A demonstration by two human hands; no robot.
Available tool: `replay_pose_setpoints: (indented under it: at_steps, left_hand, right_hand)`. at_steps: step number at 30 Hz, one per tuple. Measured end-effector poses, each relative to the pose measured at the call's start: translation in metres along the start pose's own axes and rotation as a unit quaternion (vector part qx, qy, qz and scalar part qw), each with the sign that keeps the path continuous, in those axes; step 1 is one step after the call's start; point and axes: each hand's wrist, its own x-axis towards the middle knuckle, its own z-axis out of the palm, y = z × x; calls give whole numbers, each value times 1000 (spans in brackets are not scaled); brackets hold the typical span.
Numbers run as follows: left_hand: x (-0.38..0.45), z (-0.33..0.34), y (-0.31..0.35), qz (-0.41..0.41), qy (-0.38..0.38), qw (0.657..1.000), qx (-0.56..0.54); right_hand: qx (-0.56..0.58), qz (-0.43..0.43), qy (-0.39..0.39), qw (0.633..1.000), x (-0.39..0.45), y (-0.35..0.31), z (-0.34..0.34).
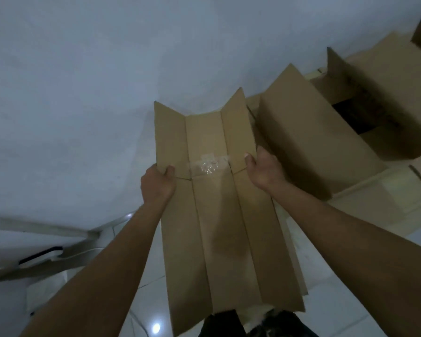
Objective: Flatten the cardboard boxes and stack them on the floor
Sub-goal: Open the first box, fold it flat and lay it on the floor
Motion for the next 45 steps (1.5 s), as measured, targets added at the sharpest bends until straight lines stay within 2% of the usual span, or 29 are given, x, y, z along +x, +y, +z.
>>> replay_pose_setpoints:
  at_steps: [3,11,19,29,36,45]
  left_hand:
    - [-25,-18,38,49,54,997,22]
    - [-125,-65,141,129,172,977,-1]
    - [-223,-71,273,215,197,957,-11]
    - [-281,39,451,291,85,949,-88]
    - [-315,173,588,336,-56,934,-110]
    - [-362,341,747,391,-174,898,-102]
  right_hand:
    - [-13,-40,57,998,-14,-13,-30]
    - [103,-138,128,977,-68,-23,-151]
    - [116,-176,218,953,-108,20,-306]
    - [140,-95,318,933,-86,142,-493]
    - [120,-1,402,908,-54,262,-608]
    - [124,102,472,867,-7,405,-731]
